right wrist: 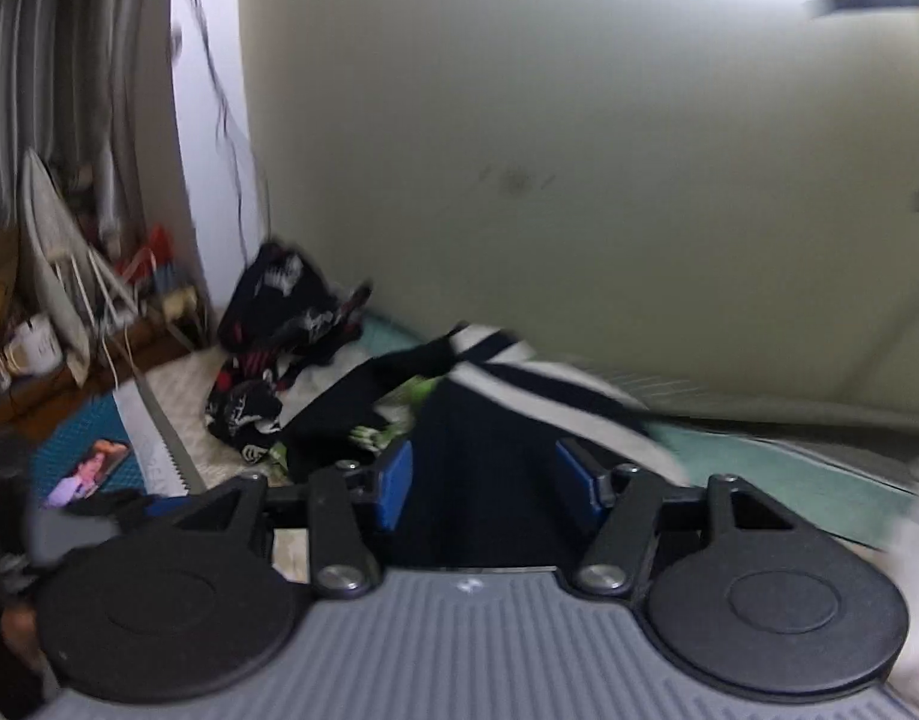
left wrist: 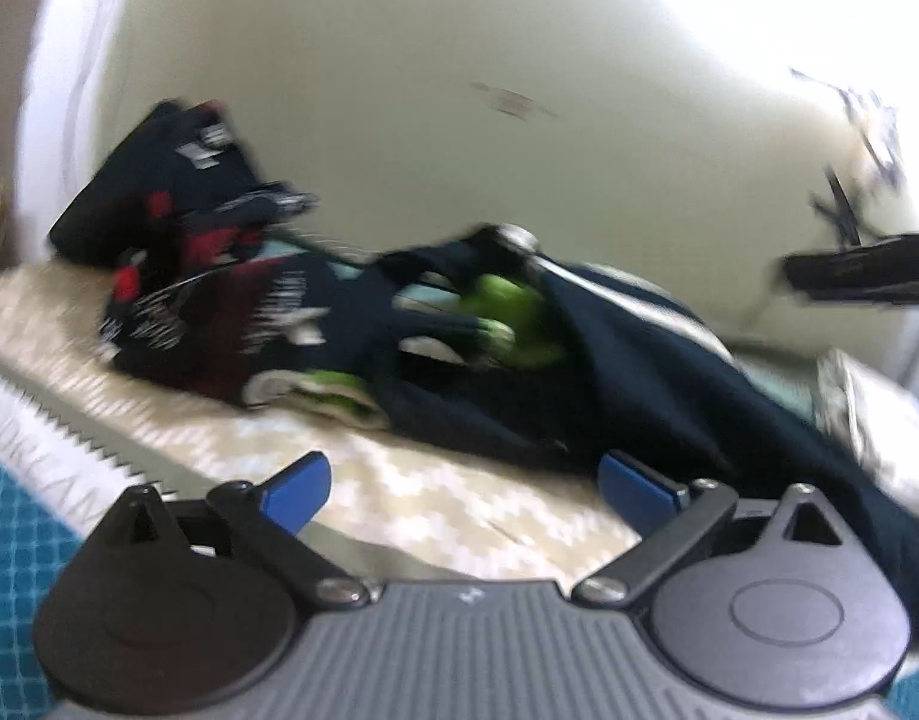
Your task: Fold small clothes
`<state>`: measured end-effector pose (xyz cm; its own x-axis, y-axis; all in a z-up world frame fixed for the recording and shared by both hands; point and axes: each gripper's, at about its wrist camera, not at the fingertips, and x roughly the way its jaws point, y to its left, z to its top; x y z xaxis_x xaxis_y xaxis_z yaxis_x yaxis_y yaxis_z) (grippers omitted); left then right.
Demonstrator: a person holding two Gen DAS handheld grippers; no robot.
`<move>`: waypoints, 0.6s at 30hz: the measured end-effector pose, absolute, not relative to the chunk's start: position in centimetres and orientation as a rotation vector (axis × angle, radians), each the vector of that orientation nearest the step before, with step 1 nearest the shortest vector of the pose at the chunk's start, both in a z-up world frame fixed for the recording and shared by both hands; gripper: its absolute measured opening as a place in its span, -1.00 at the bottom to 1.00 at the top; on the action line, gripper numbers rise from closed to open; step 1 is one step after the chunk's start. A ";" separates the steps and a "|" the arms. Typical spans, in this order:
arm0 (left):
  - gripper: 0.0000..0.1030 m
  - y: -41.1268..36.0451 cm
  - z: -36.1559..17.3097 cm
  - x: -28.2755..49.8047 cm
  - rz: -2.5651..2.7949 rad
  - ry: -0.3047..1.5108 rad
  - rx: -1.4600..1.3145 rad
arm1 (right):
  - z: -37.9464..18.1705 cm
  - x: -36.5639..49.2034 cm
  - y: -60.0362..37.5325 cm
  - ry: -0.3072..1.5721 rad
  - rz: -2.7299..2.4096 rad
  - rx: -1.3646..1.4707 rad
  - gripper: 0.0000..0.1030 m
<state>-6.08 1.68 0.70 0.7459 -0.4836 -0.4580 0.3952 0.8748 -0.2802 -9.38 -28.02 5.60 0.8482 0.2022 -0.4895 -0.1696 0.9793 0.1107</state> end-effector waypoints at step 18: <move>0.95 3.6 0.6 -5.3 -0.538 0.519 -0.319 | -4.6 14.2 -10.8 0.665 0.110 -0.902 -1.00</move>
